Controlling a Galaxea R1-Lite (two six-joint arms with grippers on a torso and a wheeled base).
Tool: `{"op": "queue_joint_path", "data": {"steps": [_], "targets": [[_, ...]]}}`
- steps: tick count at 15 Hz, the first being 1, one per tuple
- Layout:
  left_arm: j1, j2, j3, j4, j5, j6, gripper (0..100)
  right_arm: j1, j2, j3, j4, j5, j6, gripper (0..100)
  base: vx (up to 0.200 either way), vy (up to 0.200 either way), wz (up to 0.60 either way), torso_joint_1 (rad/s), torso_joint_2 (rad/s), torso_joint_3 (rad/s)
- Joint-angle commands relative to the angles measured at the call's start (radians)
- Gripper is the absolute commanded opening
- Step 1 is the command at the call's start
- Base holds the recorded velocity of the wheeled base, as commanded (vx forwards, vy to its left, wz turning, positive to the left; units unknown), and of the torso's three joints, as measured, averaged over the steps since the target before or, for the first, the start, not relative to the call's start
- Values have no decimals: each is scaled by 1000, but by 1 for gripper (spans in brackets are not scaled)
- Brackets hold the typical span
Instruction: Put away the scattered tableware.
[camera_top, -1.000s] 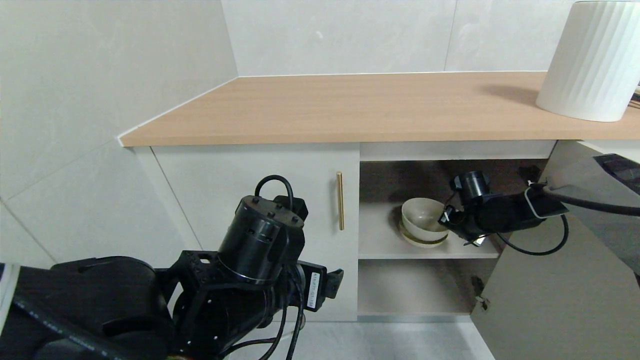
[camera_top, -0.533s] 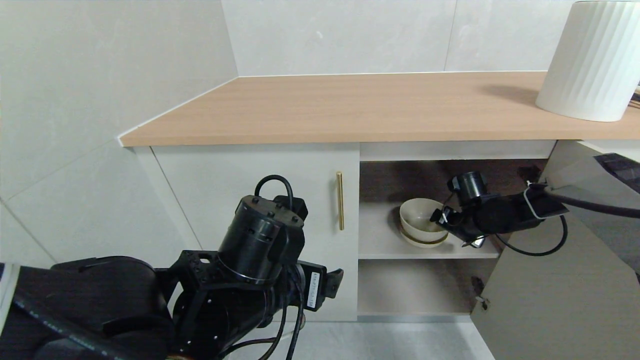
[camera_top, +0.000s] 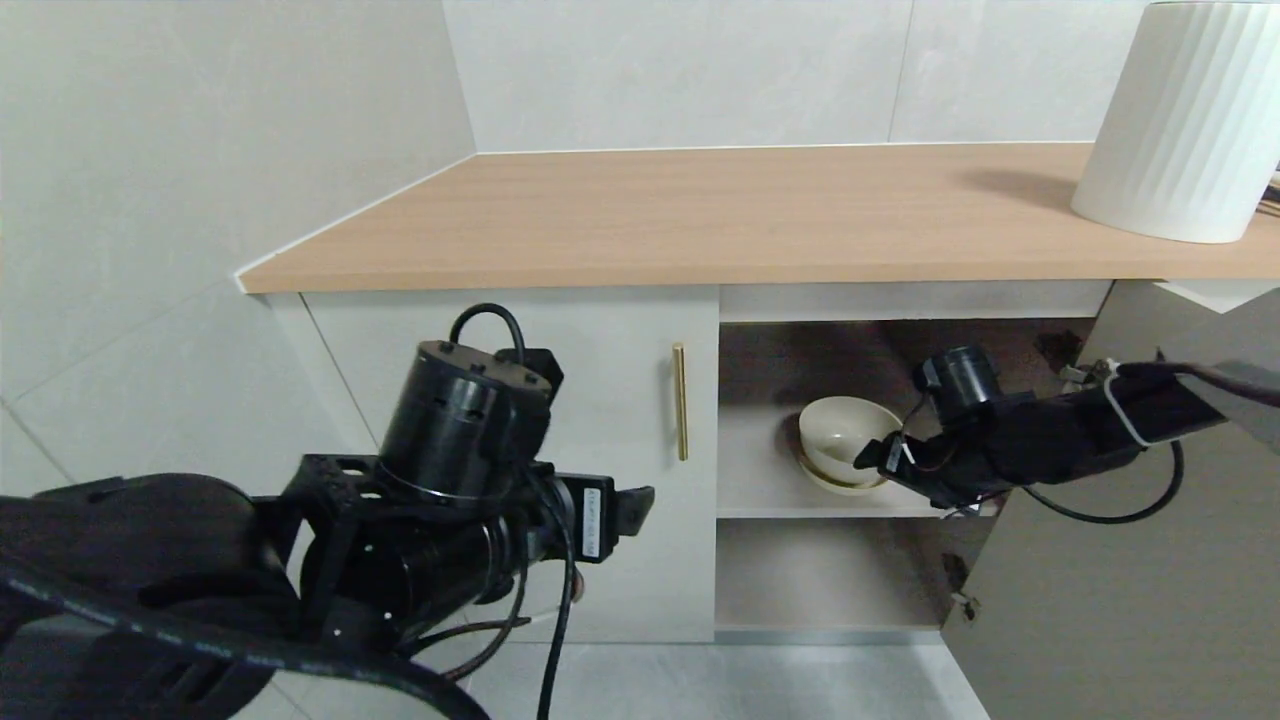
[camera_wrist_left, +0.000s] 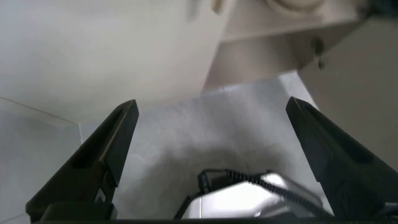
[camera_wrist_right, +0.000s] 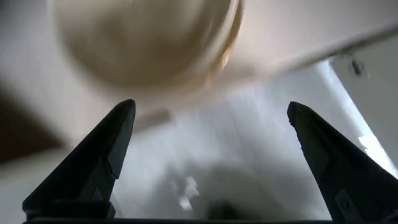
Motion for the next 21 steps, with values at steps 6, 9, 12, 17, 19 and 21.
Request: {"op": "queue_joint_path", "data": {"steps": [6, 9, 12, 17, 19, 21], "targets": [[140, -351, 240, -4, -16, 141, 100, 104, -651, 467, 38, 59, -200, 100, 0, 0, 0, 0, 0, 0], [192, -397, 297, -4, -83, 139, 100, 127, -769, 469, 187, 70, -208, 100, 0, 0, 0, 0, 0, 0], [196, -381, 293, -7, -98, 137, 100, 188, -772, 507, 198, 76, -240, 100, 0, 0, 0, 0, 0, 0], [195, -377, 291, -7, -100, 137, 100, 191, -767, 512, 193, 76, -242, 100, -40, 0, 0, 0, 0, 0], [195, -383, 291, -7, -100, 136, 100, 191, -769, 513, 196, 74, -242, 100, -200, 0, 0, 0, 5, -2], [195, -383, 293, -7, -100, 136, 100, 191, -772, 515, 199, 74, -242, 100, -200, 0, 0, -2, 2, 0]]}}
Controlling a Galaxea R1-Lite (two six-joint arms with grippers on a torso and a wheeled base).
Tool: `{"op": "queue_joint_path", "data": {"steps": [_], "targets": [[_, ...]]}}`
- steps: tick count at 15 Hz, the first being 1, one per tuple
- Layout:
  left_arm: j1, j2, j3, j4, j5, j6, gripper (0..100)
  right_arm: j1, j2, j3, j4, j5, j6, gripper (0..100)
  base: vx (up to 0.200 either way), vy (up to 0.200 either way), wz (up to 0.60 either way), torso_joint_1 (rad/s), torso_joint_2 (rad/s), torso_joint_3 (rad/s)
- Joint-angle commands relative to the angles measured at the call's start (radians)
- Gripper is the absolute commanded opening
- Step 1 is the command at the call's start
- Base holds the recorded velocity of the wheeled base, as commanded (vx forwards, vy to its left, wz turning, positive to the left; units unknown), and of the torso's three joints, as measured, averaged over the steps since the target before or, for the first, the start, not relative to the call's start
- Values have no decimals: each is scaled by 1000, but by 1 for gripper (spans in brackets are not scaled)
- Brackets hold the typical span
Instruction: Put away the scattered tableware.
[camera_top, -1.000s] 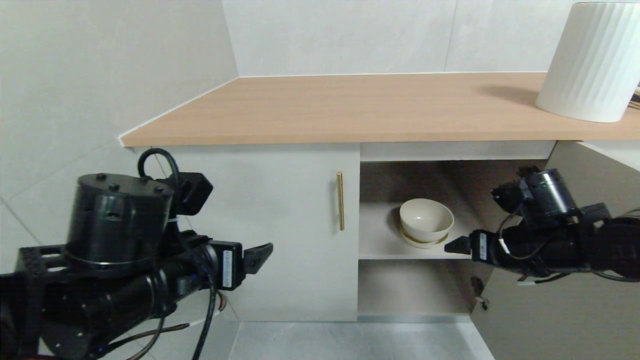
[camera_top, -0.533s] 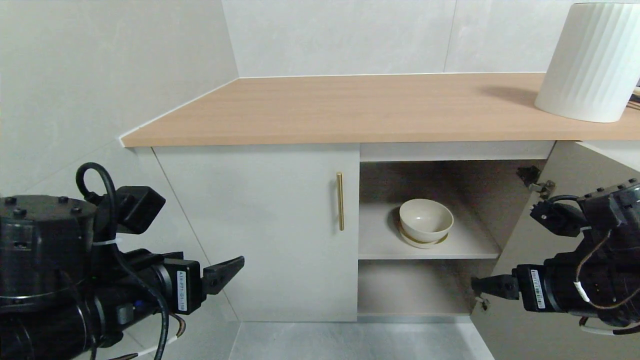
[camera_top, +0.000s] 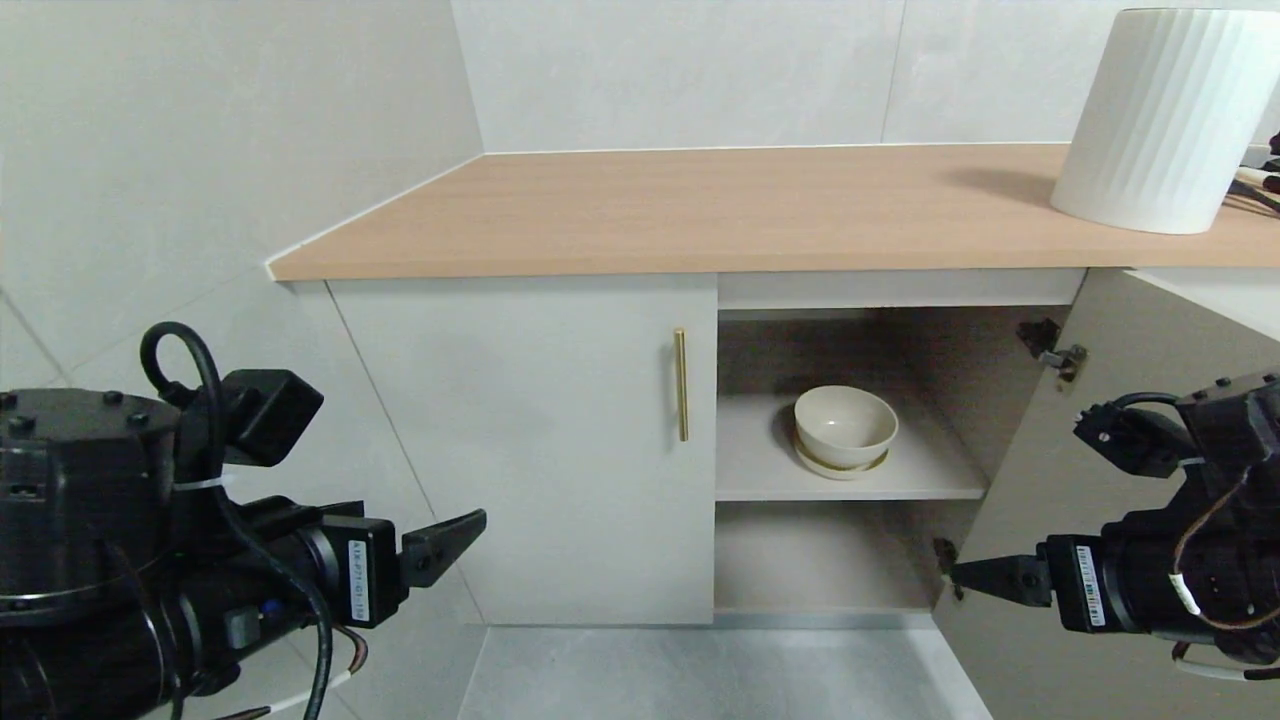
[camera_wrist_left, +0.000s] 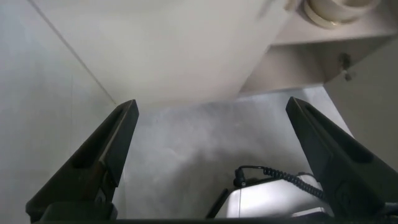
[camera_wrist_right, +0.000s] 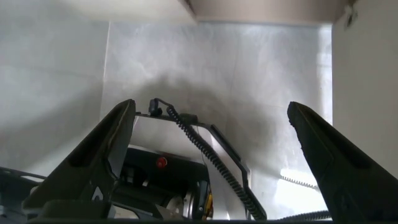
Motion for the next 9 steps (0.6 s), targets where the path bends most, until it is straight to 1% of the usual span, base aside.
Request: {"op": "queue_joint_path", "data": {"steps": [1, 9], "targets": [[0, 1, 1, 0, 1, -1, 100, 0, -2, 2, 2, 1, 0, 100, -200, 0, 0, 2, 2, 2], [0, 6, 5, 0, 1, -1, 100, 11, 2, 5, 17, 1, -1, 100, -200, 0, 0, 3, 2, 3]]}}
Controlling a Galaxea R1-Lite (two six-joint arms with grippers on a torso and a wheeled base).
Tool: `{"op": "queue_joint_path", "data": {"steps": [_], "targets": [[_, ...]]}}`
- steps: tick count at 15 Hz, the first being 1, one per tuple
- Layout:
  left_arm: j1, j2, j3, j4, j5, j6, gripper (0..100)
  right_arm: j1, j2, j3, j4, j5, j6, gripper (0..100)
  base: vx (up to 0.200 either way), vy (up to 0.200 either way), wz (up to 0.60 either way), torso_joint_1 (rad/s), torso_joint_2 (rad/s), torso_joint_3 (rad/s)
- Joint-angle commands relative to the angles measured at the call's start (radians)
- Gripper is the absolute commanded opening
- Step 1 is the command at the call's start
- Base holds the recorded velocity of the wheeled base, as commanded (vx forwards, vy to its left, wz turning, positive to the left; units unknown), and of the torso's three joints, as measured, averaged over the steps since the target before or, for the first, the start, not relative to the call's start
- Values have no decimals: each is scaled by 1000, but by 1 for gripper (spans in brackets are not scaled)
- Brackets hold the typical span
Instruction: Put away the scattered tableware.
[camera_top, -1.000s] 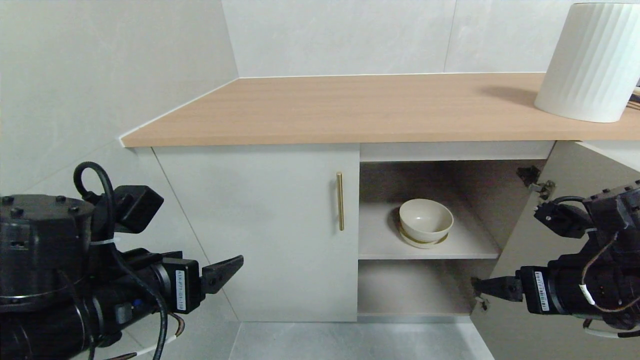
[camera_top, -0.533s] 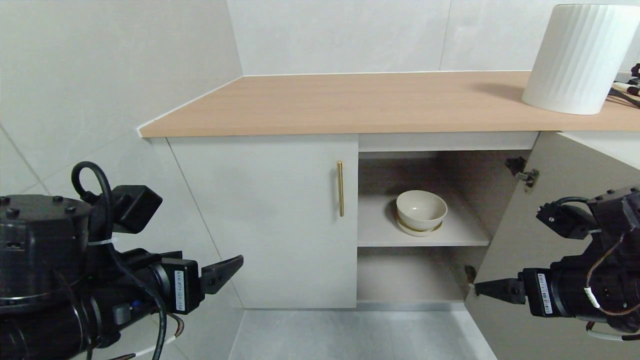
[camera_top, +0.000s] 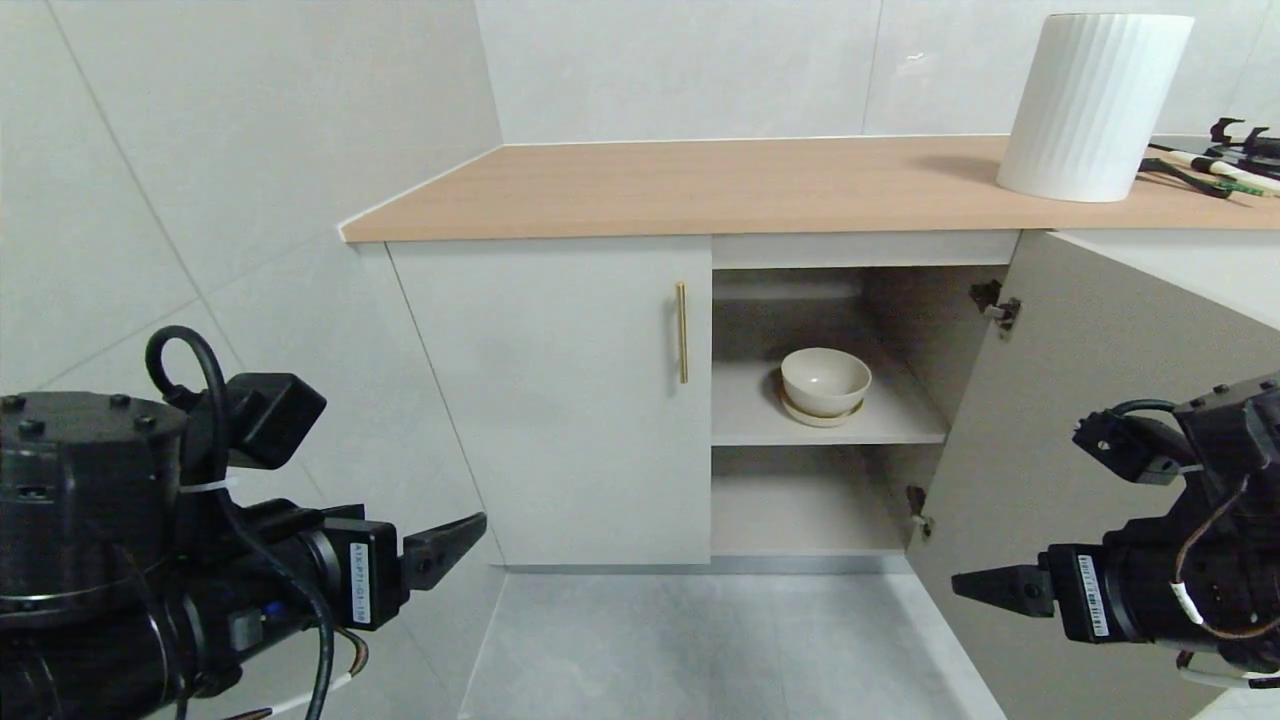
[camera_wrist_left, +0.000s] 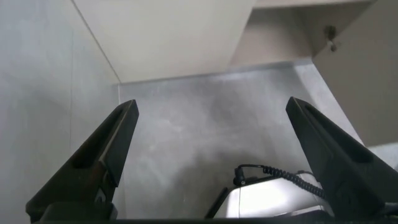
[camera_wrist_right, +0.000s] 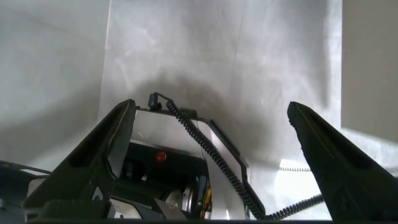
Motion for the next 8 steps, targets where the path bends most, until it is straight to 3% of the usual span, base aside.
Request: {"op": "queue_joint_path", "data": {"steps": [1, 4, 8], "targets": [[0, 5, 1, 1, 0, -1, 100, 3, 6, 0, -1, 0, 0, 100, -200, 0, 0, 2, -2, -2], [0, 5, 1, 1, 0, -1, 100, 12, 6, 12, 1, -1, 2, 100, -200, 0, 0, 5, 1, 4], [0, 6, 3, 1, -1, 1, 100, 12, -4, 34, 2, -3, 2, 100, 0, 0, 0, 0, 0, 0]]}}
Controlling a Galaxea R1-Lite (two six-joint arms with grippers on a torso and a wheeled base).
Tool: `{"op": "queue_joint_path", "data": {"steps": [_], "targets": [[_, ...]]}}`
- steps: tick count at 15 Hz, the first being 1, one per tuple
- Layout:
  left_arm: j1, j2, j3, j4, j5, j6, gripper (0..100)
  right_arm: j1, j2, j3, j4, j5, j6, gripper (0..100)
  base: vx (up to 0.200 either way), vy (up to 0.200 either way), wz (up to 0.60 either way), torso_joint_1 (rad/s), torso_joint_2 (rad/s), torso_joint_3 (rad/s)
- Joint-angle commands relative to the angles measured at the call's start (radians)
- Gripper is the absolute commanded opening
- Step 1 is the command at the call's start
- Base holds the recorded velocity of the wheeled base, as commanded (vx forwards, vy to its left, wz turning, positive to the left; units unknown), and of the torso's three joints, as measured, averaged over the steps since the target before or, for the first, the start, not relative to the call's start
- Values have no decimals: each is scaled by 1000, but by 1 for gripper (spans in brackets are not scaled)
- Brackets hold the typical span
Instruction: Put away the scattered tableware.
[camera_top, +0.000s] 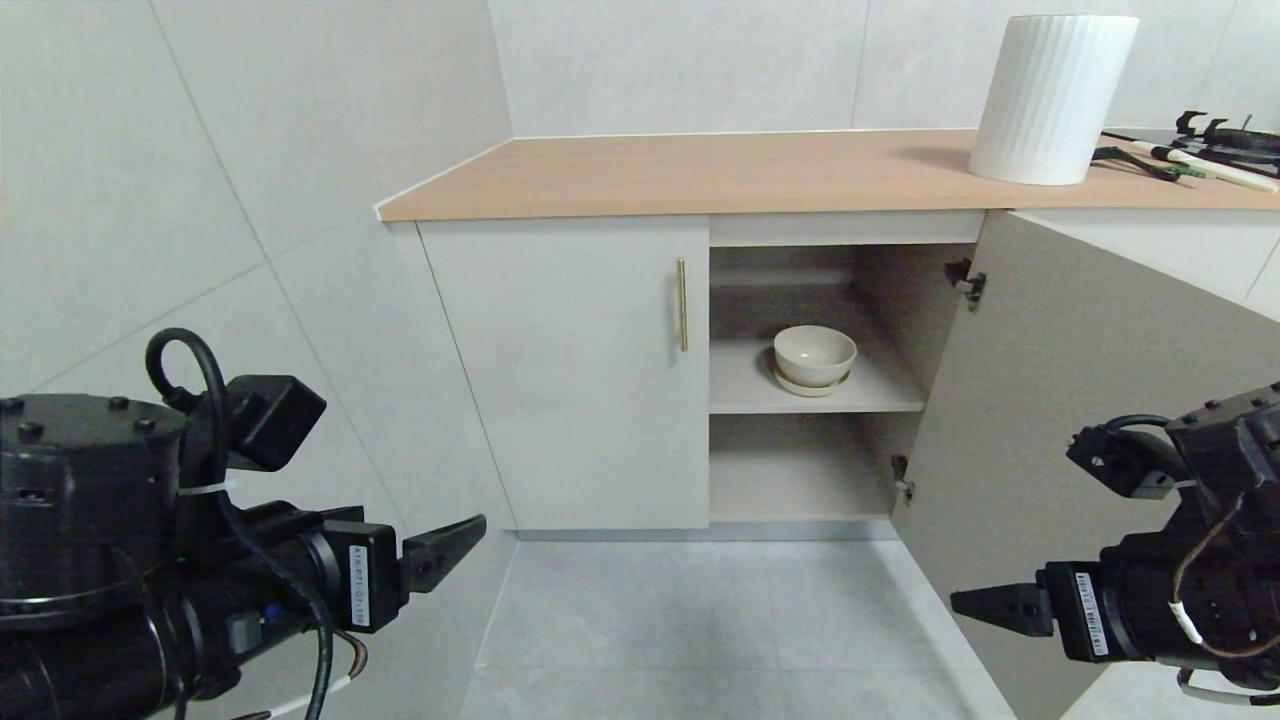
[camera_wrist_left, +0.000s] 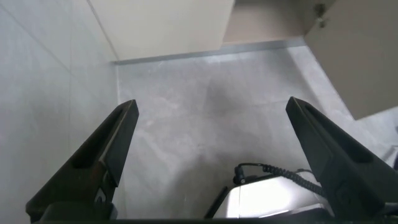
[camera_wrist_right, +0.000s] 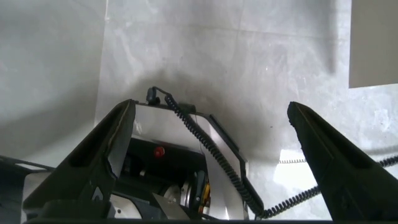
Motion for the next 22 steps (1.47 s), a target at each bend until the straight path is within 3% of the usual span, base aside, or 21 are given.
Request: {"op": "queue_joint_path", "data": {"steps": [1, 20, 22], "targets": [[-1, 8, 0, -1, 0, 0, 100, 0, -22, 25, 0, -8, 2, 100, 0, 0, 0, 0, 0, 0], [-1, 17, -3, -2, 2, 0, 100, -2, -97, 49, 26, -25, 6, 100, 0, 0, 0, 0, 0, 0], [-1, 25, -4, -2, 3, 0, 100, -2, -97, 48, 26, -25, 6, 100, 0, -200, 0, -7, 0, 0]]}}
